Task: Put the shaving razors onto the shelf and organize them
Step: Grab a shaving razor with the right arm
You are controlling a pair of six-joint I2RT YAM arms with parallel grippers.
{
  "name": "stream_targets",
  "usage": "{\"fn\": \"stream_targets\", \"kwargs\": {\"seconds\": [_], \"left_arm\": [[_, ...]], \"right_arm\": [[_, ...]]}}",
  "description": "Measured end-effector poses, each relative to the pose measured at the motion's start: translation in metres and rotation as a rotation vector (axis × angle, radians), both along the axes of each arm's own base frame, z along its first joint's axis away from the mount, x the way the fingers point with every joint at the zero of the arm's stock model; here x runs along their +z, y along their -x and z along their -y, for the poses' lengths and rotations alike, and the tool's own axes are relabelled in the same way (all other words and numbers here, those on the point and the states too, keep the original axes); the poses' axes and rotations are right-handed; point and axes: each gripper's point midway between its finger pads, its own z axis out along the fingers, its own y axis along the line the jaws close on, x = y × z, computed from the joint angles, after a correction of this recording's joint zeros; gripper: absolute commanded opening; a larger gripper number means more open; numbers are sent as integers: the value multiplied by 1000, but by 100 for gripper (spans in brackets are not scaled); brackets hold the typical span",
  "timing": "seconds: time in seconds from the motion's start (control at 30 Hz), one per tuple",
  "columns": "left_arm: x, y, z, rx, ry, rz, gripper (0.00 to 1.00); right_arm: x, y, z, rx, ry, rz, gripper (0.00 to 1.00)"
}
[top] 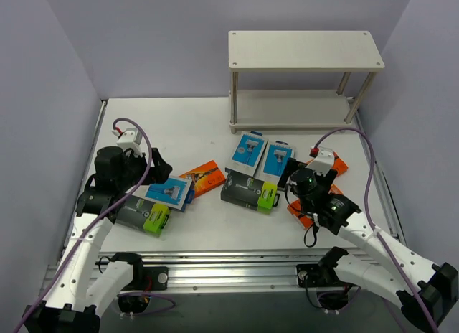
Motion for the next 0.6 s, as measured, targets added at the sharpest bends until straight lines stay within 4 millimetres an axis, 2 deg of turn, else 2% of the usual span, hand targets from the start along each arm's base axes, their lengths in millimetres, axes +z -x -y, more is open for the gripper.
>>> {"fn": "stream_targets", "kwargs": {"seconds": [0.27,0.6], "left_arm": [[-4,-2,-2,13,-9,-18,94],[0,0,-15,77,-41,-1,94]], "right_arm": [[4,0,0,-11,-1,11,100],[27,6,-1,22,-71,81,100]]}}
